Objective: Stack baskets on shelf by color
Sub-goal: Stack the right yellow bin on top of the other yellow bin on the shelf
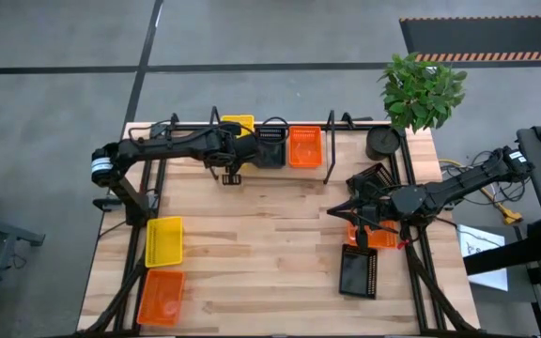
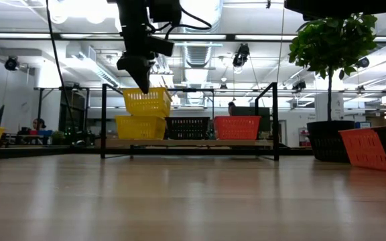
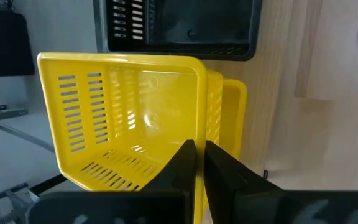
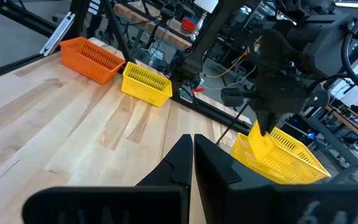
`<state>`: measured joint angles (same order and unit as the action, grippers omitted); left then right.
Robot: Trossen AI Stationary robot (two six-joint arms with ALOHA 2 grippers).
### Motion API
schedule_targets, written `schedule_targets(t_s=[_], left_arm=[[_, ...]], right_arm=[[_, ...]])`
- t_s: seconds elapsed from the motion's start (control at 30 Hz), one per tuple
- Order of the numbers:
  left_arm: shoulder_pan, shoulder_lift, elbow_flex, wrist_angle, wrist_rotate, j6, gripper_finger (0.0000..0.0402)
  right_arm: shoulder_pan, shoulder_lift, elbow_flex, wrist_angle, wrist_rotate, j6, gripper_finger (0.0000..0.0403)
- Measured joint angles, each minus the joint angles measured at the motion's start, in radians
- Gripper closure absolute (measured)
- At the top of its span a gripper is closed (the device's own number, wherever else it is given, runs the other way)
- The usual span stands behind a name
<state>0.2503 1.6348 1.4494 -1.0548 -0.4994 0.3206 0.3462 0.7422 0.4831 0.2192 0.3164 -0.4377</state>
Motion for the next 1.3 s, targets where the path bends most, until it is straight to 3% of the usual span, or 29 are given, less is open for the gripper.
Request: schedule_targets(t_s=[0.97,1.3], left_arm=[[0.012,-0.001,-0.066,0.041,-0.004,0.000,0.0400],[0.012,-0.001,-0.067,0.041,-0.004,0.001,0.0371]], right_arm=[[0.000,0.000,0.000,-0.002,0.000,0.000,0.0394],[0.000,0.000,0.000,-0.005,0.000,0.000,0.0394]])
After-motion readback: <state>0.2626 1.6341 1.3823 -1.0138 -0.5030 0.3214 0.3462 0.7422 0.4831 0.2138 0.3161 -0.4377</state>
